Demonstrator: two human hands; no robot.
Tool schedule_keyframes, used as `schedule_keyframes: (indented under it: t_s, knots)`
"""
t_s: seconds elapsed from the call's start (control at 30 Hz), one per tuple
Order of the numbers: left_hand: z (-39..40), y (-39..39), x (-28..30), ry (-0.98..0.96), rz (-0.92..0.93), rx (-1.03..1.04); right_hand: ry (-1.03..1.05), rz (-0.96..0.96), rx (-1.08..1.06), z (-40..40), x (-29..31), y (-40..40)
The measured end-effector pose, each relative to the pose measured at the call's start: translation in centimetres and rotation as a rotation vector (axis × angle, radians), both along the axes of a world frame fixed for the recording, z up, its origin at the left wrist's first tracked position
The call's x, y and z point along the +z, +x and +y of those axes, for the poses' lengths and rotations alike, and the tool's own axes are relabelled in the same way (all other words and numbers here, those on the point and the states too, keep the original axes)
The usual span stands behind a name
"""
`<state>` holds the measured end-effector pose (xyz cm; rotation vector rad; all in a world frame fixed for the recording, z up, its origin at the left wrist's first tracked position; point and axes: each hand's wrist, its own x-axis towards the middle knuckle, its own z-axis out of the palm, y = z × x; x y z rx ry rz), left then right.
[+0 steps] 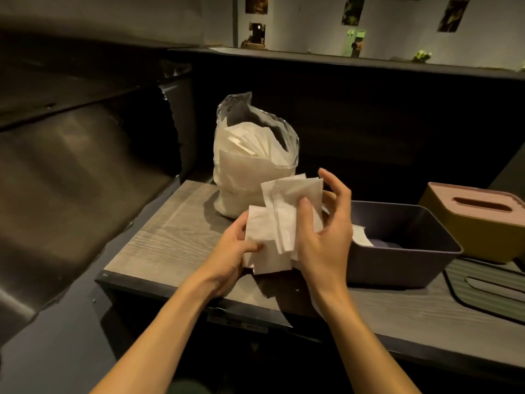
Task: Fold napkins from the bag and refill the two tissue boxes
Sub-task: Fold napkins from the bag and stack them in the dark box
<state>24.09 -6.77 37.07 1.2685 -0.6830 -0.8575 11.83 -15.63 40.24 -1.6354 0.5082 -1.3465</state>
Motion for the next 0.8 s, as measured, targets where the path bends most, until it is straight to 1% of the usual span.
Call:
schedule_keyframes:
  t_s: [0.07,0.17,0.2,0.27,0.3,0.33,0.37,0.4,0.47,0.53,0.6,0.63,0.7,0.8]
  knots:
    - [-0.1,0.1,-0.1,-0.037,0.072,0.032,0.046,0.035,-0.042,0.2,-0.6,0.2]
    - [0.1,0.3,-0.1,-0.128,0.191,-0.049,0.043,0.281,-0.046,0.7,-2.0,1.1]
    - [0.0,0.2,-0.1,-0.136,0.209,-0.054,-0.018,0.379,-0.049,1.0,-2.4,1.5]
    - [-0.3,0.3,-0.4,-0.131,0.162,0.017,-0.212,0.558,-0.081,1.9,-3.0,1.9]
    - [-0.4,0.4,-0.7,-0.122,0.128,0.067,-0.279,0.592,-0.112,2.1,-3.2,2.0]
    - [-0.5,0.4,-0.8,-0.114,0.104,0.098,-0.286,0.595,-0.141,2.1,-3.4,1.9]
    - [-0.5,0.5,-0.9,-0.110,0.094,0.117,-0.229,0.583,-0.142,1.9,-3.4,1.6]
    - [-0.5,0.5,-0.8,-0.109,0.088,0.127,-0.120,0.564,-0.108,1.7,-3.3,1.3]
    - [-0.4,0.5,-0.5,-0.126,0.079,0.143,0.084,0.571,0.034,0.8,-3.5,1.0]
    - [-0.2,0.6,-0.3,-0.150,0.074,0.140,0.192,0.567,0.114,0.2,-3.7,0.9]
    - [0.2,0.6,0.1,-0.152,0.132,0.092,0.284,0.472,0.160,0.0,-3.6,0.9]
    - [0.5,0.7,0.3,-0.143,0.179,0.066,0.310,0.429,0.192,0.0,-3.4,0.8]
    - [1.0,0.8,0.9,-0.116,0.271,0.032,0.319,0.402,0.269,-0.2,-3.0,0.4]
    - [1.3,1.1,1.4,-0.071,0.427,0.003,0.272,0.455,0.339,-0.8,-2.4,0.3]
